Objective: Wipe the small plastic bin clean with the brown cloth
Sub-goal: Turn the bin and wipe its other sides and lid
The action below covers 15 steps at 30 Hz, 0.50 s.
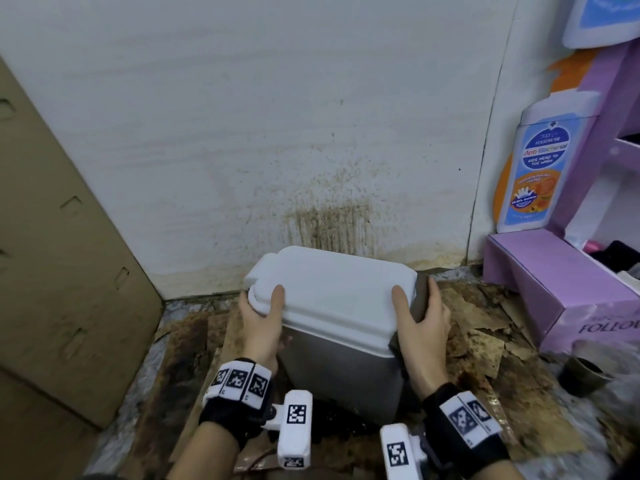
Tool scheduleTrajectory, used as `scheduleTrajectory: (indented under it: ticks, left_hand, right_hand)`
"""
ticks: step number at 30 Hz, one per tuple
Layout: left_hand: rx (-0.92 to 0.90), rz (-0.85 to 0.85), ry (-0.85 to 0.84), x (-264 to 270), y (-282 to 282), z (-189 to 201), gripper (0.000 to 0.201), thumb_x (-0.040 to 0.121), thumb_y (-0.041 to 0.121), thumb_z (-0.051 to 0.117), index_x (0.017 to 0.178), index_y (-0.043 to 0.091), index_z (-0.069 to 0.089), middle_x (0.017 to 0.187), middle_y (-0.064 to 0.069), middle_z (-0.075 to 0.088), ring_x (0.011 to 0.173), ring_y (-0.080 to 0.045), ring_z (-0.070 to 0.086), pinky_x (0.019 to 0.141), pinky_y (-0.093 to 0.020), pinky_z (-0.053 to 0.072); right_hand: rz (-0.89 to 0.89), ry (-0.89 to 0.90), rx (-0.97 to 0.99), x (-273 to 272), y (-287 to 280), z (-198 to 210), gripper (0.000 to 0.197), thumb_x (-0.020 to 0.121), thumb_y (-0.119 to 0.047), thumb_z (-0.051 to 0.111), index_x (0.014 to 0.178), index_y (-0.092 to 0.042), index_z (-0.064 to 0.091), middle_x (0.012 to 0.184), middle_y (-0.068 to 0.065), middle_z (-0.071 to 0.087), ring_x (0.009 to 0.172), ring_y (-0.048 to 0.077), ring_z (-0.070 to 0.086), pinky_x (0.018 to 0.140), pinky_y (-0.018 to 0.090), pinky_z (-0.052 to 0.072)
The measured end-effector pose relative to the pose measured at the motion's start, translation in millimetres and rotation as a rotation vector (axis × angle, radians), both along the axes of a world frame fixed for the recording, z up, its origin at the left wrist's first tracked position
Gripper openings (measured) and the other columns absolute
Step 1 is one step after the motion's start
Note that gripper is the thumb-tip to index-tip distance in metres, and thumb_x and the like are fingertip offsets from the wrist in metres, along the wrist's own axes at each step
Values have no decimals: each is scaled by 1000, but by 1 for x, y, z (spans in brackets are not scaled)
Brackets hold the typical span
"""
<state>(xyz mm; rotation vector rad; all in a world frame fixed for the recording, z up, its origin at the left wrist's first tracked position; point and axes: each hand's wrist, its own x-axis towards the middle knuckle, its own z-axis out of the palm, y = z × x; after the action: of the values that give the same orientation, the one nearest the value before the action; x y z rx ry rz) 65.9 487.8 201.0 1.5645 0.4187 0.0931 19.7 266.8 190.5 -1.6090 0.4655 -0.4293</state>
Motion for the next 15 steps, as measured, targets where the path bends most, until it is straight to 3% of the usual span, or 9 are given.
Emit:
scheduleTrajectory:
  ticks: [2, 3, 5, 7, 10, 12, 15]
  left_hand:
    - [-203, 39, 38, -2, -3, -2, 81, 92, 44, 71, 154, 41, 20, 140, -2, 55, 116, -30, 63, 59, -34, 59]
    - [-227, 46, 33, -3, -5, -1, 88, 91, 41, 74, 155, 45, 15, 142, -1, 53, 119, -32, 62, 58, -35, 60]
    - [-220, 38, 9, -8, -9, 1, 101, 90, 34, 76, 158, 45, 2, 144, 3, 48, 123, -32, 60, 65, -41, 63]
    - [-236, 13, -9, -15, -18, 2, 105, 89, 28, 79, 156, 44, 0, 140, 3, 52, 121, -30, 62, 74, -45, 64]
    - [-279, -101, 42, -25, -32, -2, 80, 88, 28, 79, 151, 29, 29, 132, 0, 65, 112, -29, 70, 75, -43, 65]
    - [-302, -171, 71, -32, -40, -1, 56, 91, 26, 76, 140, 22, 49, 125, -1, 71, 105, -29, 74, 79, -42, 64]
    - [-307, -206, 38, -36, -45, -2, 53, 90, 26, 77, 137, 24, 52, 123, 1, 73, 104, -28, 74, 84, -44, 63]
  right_hand:
    - [60, -7, -6, 14, -15, -2, 75, 94, -55, 64, 159, -36, 31, 161, -3, 28, 150, 22, 27, 119, 46, 31]
    - [96, -4, -18, 22, -22, -2, 76, 92, -59, 65, 157, -38, 33, 160, -5, 31, 149, 22, 31, 119, 49, 33]
    - [194, -6, -43, 38, -36, -1, 80, 83, -72, 65, 153, -44, 38, 159, -9, 37, 146, 18, 37, 117, 52, 38]
    - [308, -8, -56, 53, -48, 3, 76, 83, -71, 67, 149, -40, 44, 155, -12, 45, 141, 15, 44, 112, 46, 44]
    - [453, -9, -106, 65, -64, 16, 57, 93, -52, 68, 144, -32, 53, 142, -18, 56, 124, -3, 56, 89, 16, 48]
    - [534, 7, -138, 69, -70, 22, 52, 93, -50, 69, 140, -33, 57, 135, -22, 59, 106, -20, 58, 75, 8, 50]
    - [567, 35, -140, 70, -72, 24, 44, 90, -46, 74, 131, -35, 63, 128, -19, 64, 95, -18, 64, 70, 8, 53]
